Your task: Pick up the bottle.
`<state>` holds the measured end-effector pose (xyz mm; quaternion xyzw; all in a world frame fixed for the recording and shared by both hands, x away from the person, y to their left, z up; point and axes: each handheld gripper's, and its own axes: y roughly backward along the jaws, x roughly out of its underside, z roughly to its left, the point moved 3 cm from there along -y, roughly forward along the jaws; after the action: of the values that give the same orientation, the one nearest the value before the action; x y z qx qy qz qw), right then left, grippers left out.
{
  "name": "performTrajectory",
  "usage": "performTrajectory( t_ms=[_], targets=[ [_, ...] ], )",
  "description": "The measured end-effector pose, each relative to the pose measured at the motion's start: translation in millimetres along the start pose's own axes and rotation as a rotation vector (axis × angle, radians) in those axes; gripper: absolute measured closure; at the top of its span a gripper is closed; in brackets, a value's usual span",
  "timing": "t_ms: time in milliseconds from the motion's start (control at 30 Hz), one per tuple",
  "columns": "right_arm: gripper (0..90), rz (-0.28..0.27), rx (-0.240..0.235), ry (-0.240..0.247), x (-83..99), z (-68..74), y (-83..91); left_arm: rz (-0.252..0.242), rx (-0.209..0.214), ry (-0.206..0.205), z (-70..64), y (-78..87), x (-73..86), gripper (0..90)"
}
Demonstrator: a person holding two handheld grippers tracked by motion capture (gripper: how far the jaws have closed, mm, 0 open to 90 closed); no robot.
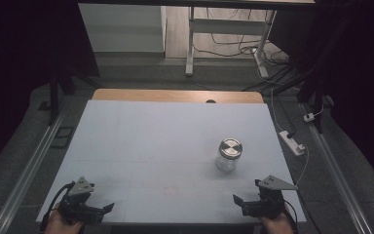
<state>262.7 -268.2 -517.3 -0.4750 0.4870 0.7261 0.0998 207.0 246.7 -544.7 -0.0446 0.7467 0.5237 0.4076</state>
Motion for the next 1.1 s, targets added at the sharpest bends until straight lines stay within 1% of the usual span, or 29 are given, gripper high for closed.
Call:
performTrajectory(
  t_ms=[100, 200, 367, 500, 700, 900, 1000, 1033, 1100],
  targets=[
    [0.0, 0.007, -0.004, 0.013, 0.0, 1.1, -0.3, -0.023, 0.035, 0.019, 2.8, 2.5, 0.8, 1.1],
    [0.0, 0.017, -0.006, 0.023, -0.1, 2.0, -1.5, -0.029, 0.042, 0.021, 3.4, 2.9, 1.1, 1.1],
    [0.0, 0.024, -0.011, 0.026, -0.1, 2.5, -2.1, -0.027, 0.055, 0.02, 3.3, 2.6, 1.1, 1.1],
    [0.0, 0.02, -0.015, 0.022, -0.2, 2.0, -2.0, -0.029, 0.053, 0.023, 3.8, 2.9, 1.0, 0.8],
    [0.0, 0.025, -0.012, 0.021, -0.4, 2.0, -2.7, -0.038, 0.059, 0.046, 6.1, 3.9, 1.3, 0.4],
    [0.0, 0.023, -0.01, 0.023, -0.6, 2.3, -2.1, -0.036, 0.052, 0.043, 5.5, 3.9, 1.2, 0.1],
    [0.0, 0.009, -0.011, 0.023, -2.3, 2.2, -0.7, -0.038, 0.053, 0.045, 5.8, 4.2, 1.6, 0.1],
    [0.0, -0.007, 0.0, 0.027, -5.3, 2.0, 1.0, -0.038, 0.054, 0.046, 5.9, 4.3, 1.6, 0.0],
    [0.0, -0.023, -0.008, 0.026, -7.6, 2.1, 2.1, -0.039, 0.053, 0.048, 6.1, 4.5, 1.8, 0.0]
  ],
)
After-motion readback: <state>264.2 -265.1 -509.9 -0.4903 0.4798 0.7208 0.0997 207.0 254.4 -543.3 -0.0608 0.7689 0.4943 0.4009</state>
